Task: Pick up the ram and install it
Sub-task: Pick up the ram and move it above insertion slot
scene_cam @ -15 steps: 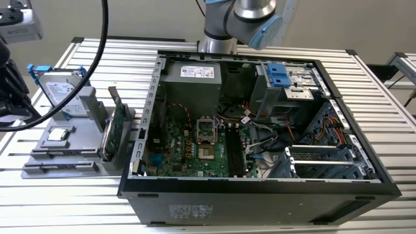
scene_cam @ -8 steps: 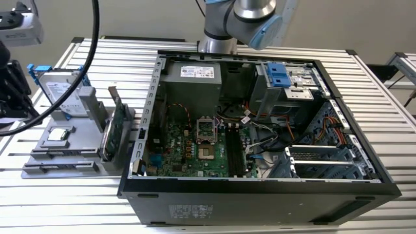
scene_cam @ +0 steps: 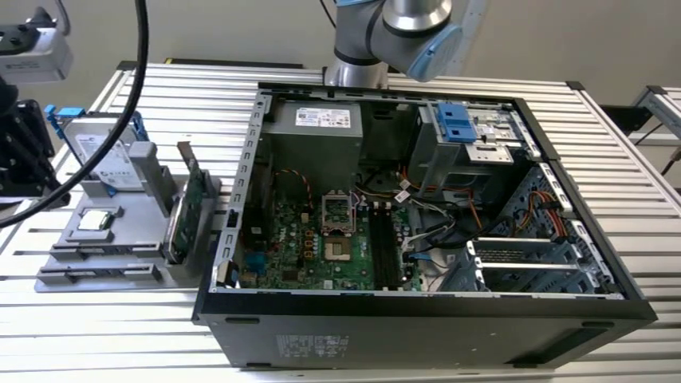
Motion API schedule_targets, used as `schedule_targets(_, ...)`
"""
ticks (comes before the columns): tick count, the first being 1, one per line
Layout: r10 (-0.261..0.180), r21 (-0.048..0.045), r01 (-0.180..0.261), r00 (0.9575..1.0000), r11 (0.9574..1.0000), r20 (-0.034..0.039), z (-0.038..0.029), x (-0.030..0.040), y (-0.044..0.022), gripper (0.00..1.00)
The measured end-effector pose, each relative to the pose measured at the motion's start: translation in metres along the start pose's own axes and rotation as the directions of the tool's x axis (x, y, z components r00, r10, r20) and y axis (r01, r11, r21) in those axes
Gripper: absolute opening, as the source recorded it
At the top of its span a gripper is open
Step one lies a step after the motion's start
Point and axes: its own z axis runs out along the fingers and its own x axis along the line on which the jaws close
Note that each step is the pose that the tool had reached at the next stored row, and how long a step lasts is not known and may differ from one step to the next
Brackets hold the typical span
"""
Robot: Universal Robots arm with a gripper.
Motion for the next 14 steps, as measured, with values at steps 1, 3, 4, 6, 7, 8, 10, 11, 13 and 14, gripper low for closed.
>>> schedule_targets(1,0.006,0.0025,-0.006,1.0000,1.0000,-0.0001,0.0002,0.0000,-0.0001,0.00)
schedule_targets(3,0.019,0.0086,-0.019,0.9998,0.9998,-0.0005,0.0007,-0.0001,0.0000,0.00)
schedule_targets(4,0.027,0.0100,-0.027,0.9996,0.9996,-0.0004,0.0011,-0.0001,0.0000,0.00)
schedule_targets(6,0.049,0.0102,-0.049,0.9988,0.9988,0.0006,0.0019,-0.0001,0.0000,0.00)
schedule_targets(7,0.063,0.0101,-0.063,0.9980,0.9980,0.0013,0.0023,-0.0001,0.0000,0.00)
schedule_targets(8,0.079,0.0098,-0.079,0.9969,0.9969,0.0019,0.0028,-0.0002,0.0000,0.00)
schedule_targets(10,0.112,0.0095,-0.112,0.9937,0.9937,0.0034,0.0037,-0.0001,-0.0001,0.00)
schedule_targets(11,0.128,0.0092,-0.128,0.9917,0.9917,0.0041,0.0041,-0.0001,-0.0001,0.00)
schedule_targets(13,0.159,0.0088,-0.159,0.9873,0.9873,0.0054,0.0049,-0.0001,-0.0002,0.00)
schedule_targets(14,0.174,0.0087,-0.174,0.9848,0.9848,0.0061,0.0051,-0.0001,-0.0002,0.00)
